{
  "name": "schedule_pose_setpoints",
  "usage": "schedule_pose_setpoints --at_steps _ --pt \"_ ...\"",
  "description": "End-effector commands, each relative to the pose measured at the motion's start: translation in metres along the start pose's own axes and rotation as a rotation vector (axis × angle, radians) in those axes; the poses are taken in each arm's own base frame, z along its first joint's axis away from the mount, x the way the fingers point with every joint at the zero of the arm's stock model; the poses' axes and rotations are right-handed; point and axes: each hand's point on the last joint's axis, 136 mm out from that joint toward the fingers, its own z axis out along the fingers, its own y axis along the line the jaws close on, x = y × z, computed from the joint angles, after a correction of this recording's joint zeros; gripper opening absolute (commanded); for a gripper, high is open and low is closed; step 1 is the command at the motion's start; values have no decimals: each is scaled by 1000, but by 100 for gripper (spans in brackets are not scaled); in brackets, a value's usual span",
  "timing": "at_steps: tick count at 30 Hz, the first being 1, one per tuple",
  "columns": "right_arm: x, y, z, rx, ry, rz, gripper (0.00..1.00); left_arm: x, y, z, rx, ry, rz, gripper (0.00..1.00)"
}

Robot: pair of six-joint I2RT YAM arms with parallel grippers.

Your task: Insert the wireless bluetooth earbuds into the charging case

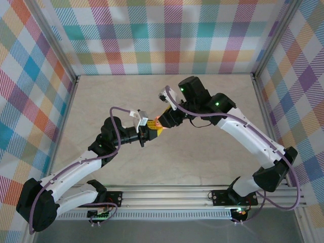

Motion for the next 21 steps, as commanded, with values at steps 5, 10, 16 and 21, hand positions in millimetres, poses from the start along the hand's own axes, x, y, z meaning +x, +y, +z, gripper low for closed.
schedule_pose_setpoints --at_steps 5,10,16,21 --pt "-9 5 -20 -6 -81 113 41 -21 -3 -2 -15 -51 52 0" --pt "0 12 -13 -54 -68 163 32 -20 -2 0 -17 -48 48 0" --pt "3 22 -6 -107 -57 217 19 -19 1 1 -29 -43 37 0" --pt "7 23 -2 -84 -46 207 28 -18 1 0 -30 -43 33 0"
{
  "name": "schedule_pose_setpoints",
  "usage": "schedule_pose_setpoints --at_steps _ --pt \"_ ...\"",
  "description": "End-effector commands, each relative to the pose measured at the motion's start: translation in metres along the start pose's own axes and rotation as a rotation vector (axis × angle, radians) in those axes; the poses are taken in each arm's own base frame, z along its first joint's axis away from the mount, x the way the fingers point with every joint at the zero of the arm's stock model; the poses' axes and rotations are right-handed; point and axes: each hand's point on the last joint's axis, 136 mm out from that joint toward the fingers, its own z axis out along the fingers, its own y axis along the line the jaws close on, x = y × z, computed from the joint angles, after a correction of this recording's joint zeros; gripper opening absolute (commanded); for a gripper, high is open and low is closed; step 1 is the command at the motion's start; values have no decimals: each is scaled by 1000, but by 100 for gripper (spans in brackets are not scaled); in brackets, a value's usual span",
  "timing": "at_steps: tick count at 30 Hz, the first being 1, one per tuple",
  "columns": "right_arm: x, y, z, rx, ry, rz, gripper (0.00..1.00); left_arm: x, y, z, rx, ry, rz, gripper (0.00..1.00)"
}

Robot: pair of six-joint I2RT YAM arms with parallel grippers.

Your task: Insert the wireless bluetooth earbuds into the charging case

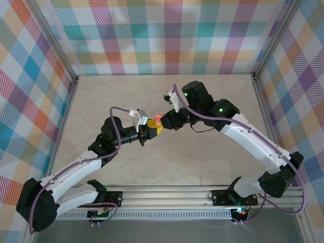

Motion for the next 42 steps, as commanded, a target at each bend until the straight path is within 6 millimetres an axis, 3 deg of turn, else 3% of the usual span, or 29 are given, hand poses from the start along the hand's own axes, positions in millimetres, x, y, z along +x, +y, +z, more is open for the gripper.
schedule_pose_setpoints --at_steps 1,7,18,42 --pt "0 3 0 -4 -11 -3 29 -18 -5 0 7 -42 35 0" --pt "5 -3 5 47 19 -39 38 -18 -7 0 10 -43 36 0" --pt "7 -8 14 123 71 -118 42 -19 -7 -1 12 -46 36 0" --pt "-1 -16 16 194 76 -173 30 -20 -9 -2 16 -49 40 0"
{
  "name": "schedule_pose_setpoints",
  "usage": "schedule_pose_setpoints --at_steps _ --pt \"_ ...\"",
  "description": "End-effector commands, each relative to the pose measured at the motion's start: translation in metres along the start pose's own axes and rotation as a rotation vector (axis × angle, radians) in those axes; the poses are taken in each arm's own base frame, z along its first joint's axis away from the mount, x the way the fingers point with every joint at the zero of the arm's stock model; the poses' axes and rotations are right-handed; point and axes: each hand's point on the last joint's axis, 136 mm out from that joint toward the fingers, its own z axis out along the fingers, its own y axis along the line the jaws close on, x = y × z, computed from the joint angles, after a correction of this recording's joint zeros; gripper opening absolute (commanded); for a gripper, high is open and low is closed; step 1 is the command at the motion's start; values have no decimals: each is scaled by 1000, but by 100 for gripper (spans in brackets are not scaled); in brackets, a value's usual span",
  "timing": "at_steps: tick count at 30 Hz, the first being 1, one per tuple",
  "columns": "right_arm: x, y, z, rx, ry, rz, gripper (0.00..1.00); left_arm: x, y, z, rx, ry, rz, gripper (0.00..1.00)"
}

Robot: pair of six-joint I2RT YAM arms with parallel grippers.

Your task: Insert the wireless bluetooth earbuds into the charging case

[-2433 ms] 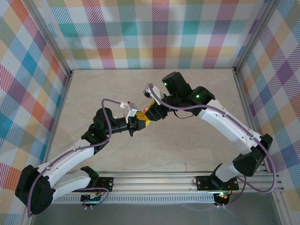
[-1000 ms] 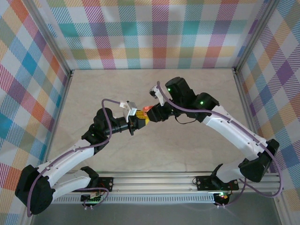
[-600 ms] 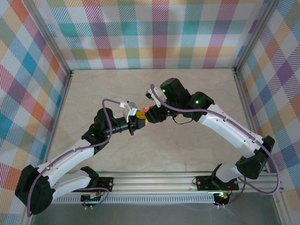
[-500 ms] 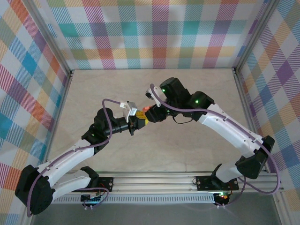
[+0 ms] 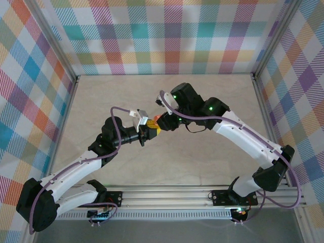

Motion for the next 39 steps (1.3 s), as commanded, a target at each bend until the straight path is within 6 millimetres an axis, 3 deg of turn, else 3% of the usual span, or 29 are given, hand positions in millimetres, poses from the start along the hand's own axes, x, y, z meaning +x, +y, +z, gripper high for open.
schedule_pose_setpoints --at_steps 1,17,30,39 --pt "-5 0 -4 13 -7 -38 29 -26 -14 -3 40 -71 56 0" --pt "-9 12 -2 -46 4 -198 25 -26 -19 -4 69 -78 59 0" --pt "-4 3 -3 1 29 -281 26 -27 -24 -9 86 -93 72 0" --pt "-14 2 -11 17 -10 -270 41 -27 -24 -10 83 -95 74 0"
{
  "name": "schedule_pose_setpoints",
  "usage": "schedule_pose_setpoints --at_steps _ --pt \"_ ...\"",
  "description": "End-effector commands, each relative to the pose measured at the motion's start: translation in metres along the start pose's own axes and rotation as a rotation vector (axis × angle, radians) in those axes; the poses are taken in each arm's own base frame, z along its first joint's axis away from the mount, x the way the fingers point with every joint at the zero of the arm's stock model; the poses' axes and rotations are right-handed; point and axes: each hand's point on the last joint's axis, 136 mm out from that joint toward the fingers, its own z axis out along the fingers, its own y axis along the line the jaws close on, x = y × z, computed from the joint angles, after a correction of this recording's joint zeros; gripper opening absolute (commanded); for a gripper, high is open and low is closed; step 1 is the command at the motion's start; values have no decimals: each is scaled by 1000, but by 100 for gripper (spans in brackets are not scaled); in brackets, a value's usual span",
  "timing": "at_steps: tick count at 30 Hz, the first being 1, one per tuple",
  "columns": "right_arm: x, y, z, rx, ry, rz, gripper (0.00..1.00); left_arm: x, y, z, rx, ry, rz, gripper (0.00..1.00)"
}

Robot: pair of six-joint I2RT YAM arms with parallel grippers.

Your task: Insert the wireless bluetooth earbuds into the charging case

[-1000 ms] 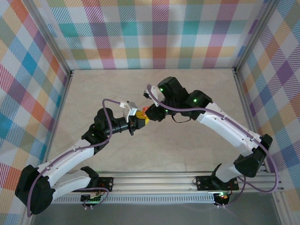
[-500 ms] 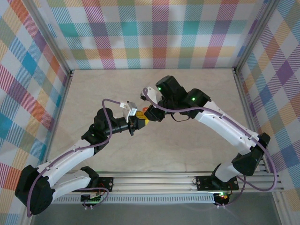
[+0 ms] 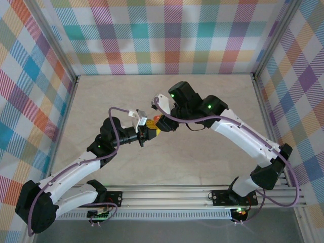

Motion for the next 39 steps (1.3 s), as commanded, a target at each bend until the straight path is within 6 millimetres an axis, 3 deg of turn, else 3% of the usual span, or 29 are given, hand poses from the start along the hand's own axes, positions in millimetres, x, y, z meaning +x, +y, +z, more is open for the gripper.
schedule_pose_setpoints --at_steps 1,6,18,27,31,34,39 --pt "-11 -3 -11 26 -36 -5 42 -20 -16 -5 56 -75 60 0" --pt "-18 -1 -20 15 -78 8 47 -21 -16 -5 53 -76 62 0" --pt "-26 11 -28 -83 -128 56 46 -17 -12 -3 38 -71 62 0" --pt "-39 5 -50 -94 -224 170 44 -12 -3 -2 -5 -62 50 0" --pt "-38 -16 -65 -18 -278 315 41 -10 2 -4 -39 -66 46 0" --pt "-24 -36 -68 27 -293 521 42 -10 7 -5 -71 -71 38 0" --pt "-2 -40 -58 5 -311 737 46 -12 12 -8 -106 -90 38 0"
